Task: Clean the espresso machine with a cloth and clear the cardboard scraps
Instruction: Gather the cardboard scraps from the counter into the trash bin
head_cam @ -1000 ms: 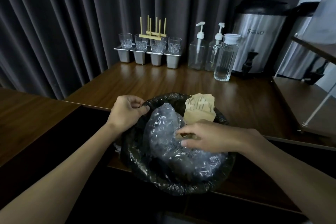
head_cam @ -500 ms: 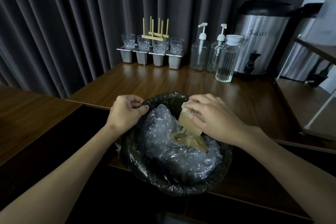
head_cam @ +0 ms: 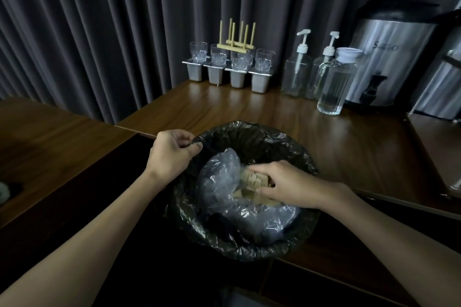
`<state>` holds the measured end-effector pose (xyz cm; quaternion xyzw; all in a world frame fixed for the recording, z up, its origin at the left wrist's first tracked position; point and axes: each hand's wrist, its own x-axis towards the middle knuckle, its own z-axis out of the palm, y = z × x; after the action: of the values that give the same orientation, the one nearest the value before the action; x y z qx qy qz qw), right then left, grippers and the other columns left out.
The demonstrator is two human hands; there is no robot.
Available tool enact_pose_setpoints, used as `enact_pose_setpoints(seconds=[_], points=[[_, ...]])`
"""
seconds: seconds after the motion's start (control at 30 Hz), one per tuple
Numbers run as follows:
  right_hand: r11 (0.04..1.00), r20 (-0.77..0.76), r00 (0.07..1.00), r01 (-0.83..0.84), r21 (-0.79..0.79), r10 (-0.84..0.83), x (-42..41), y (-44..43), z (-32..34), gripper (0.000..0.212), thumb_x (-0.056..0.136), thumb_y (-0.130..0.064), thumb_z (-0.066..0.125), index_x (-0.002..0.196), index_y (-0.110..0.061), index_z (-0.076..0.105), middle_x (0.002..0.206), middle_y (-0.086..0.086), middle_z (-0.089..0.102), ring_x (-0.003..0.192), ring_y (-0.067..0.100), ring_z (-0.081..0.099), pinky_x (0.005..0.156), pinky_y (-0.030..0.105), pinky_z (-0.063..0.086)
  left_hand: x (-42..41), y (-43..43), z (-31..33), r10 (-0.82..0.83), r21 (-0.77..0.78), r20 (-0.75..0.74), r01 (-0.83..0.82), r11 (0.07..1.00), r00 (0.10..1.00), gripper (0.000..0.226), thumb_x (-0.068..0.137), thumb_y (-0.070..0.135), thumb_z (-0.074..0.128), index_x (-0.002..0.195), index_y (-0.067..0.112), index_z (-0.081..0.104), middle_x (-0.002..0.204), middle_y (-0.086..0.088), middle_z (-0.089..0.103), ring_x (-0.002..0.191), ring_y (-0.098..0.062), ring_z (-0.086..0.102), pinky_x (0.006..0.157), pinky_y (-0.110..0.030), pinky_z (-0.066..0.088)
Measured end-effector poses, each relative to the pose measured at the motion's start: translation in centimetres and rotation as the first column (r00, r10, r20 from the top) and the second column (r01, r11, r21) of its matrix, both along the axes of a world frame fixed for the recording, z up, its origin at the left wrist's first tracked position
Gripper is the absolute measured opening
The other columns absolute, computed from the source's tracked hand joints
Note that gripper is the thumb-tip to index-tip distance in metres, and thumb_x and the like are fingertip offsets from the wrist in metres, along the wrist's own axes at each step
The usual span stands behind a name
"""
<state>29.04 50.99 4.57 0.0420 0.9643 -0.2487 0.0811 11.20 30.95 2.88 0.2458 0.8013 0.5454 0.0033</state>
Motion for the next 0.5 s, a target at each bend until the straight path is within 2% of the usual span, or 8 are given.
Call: enact_pose_setpoints(seconds=[0.07,0.13,0.17,0.23,0.3,0.4,0.47,0.5], points=[[0.996,0.143,0.986,-0.086,0.001,0.085,-0.6,-1.0,0.4,0.056,0.099,-0.030,0.054,0.150,-0.034,0.031,0.101,-0.012,0.067,0.043,-0.003,0.048,0.042,0.011,0.034,0.1,-0.7,-0.2,0.005,-0.013,-0.012,-0.006,1.000,1.000,0.016,0.084,0.026,0.081,0.074,0.022,0.069,0.065,0.008,0.066,0.061,-0.010,0.059,0.066,-0.034,0.050],[0.986,0.228,0.960,-0.163,-0.016,0.163,-1.1,-2.2,1.2,0.051,0.103,-0.032,0.045,0.150,-0.035,0.026,0.068,-0.028,0.056,0.043,-0.006,0.046,0.044,0.009,0.033,0.1,-1.5,-0.8,0.021,-0.037,-0.004,-0.022,0.999,1.000,0.015,0.083,0.024,0.081,0.074,0.022,0.069,0.066,0.005,0.070,0.063,-0.014,0.063,0.069,-0.041,0.056],[0.980,0.236,0.951,-0.197,-0.036,0.199,-1.4,-2.7,1.4,0.050,0.103,-0.033,0.042,0.149,-0.040,0.024,0.067,-0.038,0.054,0.050,-0.008,0.050,0.049,0.007,0.036,-0.1,-2.1,-1.1,0.039,-0.045,0.005,-0.039,0.998,0.999,0.014,0.083,0.024,0.081,0.074,0.023,0.070,0.070,0.004,0.072,0.066,-0.016,0.066,0.074,-0.045,0.059],[0.971,0.184,0.957,-0.207,-0.116,0.226,-2.0,-3.4,1.1,0.055,0.103,-0.042,0.039,0.148,-0.054,0.010,0.113,-0.041,0.053,0.083,0.003,0.062,0.071,0.011,0.045,-0.6,-3.3,-1.7,0.070,-0.063,0.010,-0.069,0.996,0.997,0.012,0.082,0.027,0.081,0.075,0.025,0.071,0.076,0.005,0.074,0.074,-0.017,0.070,0.080,-0.049,0.060],[0.975,0.088,0.981,-0.159,-0.158,0.175,-2.7,-3.4,0.1,0.057,0.101,-0.048,0.038,0.144,-0.061,0.002,0.146,-0.013,0.043,0.112,0.012,0.059,0.095,0.027,0.047,-1.0,-4.5,-1.9,0.090,-0.076,0.003,-0.089,0.993,0.996,0.011,0.082,0.029,0.081,0.078,0.024,0.072,0.078,0.005,0.075,0.077,-0.018,0.072,0.080,-0.050,0.060],[0.990,-0.190,0.981,-0.063,-0.127,0.038,-4.0,-3.2,-0.5,0.055,0.101,-0.039,0.046,0.151,-0.042,0.022,0.143,-0.010,0.048,0.128,0.008,0.048,0.106,0.032,0.041,-1.4,-6.0,-1.9,0.117,-0.069,-0.001,-0.117,0.991,0.993,0.011,0.083,0.028,0.080,0.077,0.023,0.072,0.073,0.005,0.074,0.072,-0.021,0.071,0.078,-0.051,0.060],[0.984,-0.400,0.916,0.031,0.174,0.042,-4.8,-2.8,-0.3,0.054,0.096,-0.039,0.055,0.146,-0.032,0.037,0.143,-0.011,0.046,0.132,0.008,0.038,0.109,0.032,0.031,-1.7,-6.7,-1.8,0.119,-0.068,0.007,-0.118,0.991,0.993,0.011,0.084,0.027,0.079,0.078,0.023,0.072,0.073,0.003,0.074,0.070,-0.023,0.072,0.077,-0.051,0.060],[0.936,-0.453,0.888,0.087,0.340,0.082,-5.1,-2.7,-0.3,0.061,0.091,-0.043,0.060,0.146,-0.032,0.035,0.147,-0.009,0.039,0.136,0.012,0.031,0.109,0.034,0.026,-1.8,-7.0,-1.7,0.119,-0.065,0.014,-0.118,0.991,0.993,0.010,0.084,0.027,0.079,0.078,0.022,0.072,0.073,0.003,0.074,0.070,-0.024,0.071,0.077,-0.052,0.060]])
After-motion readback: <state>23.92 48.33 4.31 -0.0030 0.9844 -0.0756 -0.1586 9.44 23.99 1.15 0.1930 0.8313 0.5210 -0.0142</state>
